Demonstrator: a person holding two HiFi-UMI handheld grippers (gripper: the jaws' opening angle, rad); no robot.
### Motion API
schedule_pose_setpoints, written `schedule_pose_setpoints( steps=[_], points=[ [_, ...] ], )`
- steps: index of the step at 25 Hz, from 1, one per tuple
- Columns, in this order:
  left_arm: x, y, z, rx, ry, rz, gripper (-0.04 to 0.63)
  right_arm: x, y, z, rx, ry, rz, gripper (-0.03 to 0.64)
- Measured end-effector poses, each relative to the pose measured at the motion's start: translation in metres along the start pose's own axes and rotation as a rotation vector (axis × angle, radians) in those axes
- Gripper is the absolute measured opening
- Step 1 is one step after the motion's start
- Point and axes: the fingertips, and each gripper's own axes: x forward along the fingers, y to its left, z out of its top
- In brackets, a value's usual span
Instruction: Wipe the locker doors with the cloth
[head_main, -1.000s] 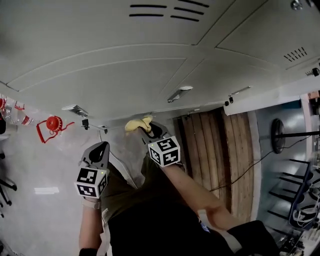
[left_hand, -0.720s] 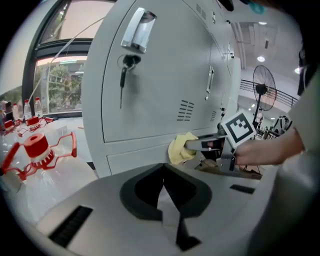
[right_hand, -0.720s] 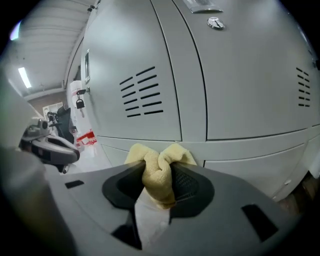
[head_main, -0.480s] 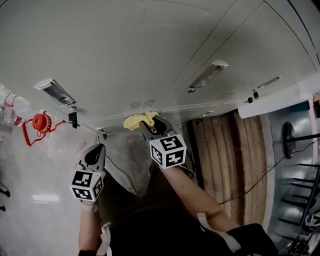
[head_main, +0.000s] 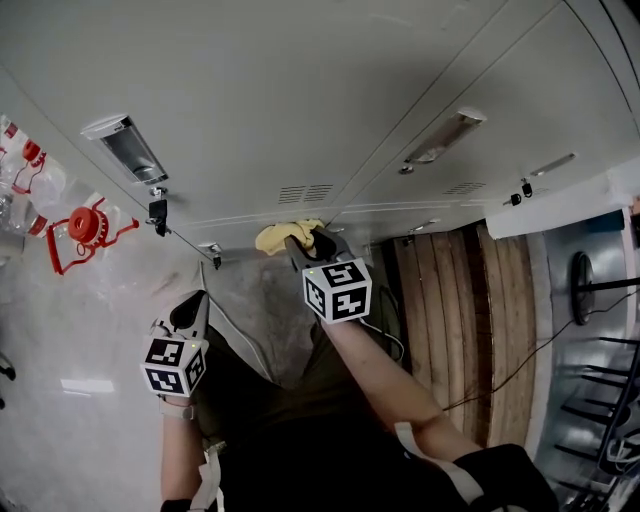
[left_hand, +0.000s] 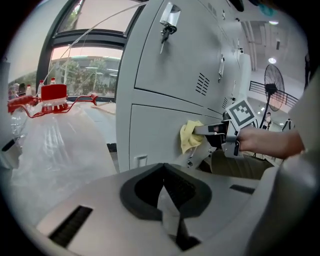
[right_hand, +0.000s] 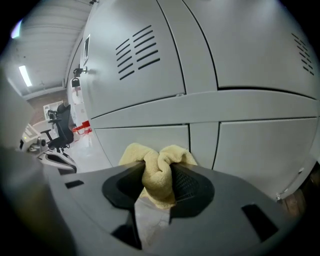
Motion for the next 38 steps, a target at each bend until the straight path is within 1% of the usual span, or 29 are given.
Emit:
schedule_pose_setpoints(
  steps=[3, 5, 9, 14, 20, 25, 33, 38],
  points=[
    [0.0, 0.006, -0.014, 0.006, 0.032, 0.01, 0.011, 0.012, -0.001, -0.015, 0.006, 0.027, -0.003, 0.15],
    [-0.002, 0.009, -0.022, -0.007, 0.045, 0.009, 0.011, 0.019, -0.001, -0.025, 0.005, 0.04, -0.004, 0.15],
    [-0.006, 0.012, -0.021, -0.071, 0.005, -0.008, 0.011, 0.031, -0.002, -0.043, -0.003, 0.065, -0.011, 0.151],
    [-0.005, 0.007, -0.024, -0.034, 0.028, -0.004, 0.011, 0.048, -0.008, -0.071, -0.01, 0.113, -0.024, 0.152],
    [-0.008, 0.013, -0.031, -0.024, 0.05, 0.019, 0.011, 0.069, -0.016, -0.107, -0.011, 0.17, -0.041, 0.152],
    [-0.009, 0.015, -0.03, -0.036, 0.037, 0.02, 0.011, 0.085, -0.02, -0.13, -0.013, 0.201, -0.049, 0.152],
    [-0.013, 0.011, -0.029, -0.029, 0.032, 0.038, 0.011, 0.107, -0.022, -0.162, -0.026, 0.278, -0.038, 0.152],
    [-0.014, 0.006, -0.026, -0.025, 0.022, 0.047, 0.011, 0.119, -0.029, -0.184, -0.014, 0.32, -0.039, 0.152]
  ],
)
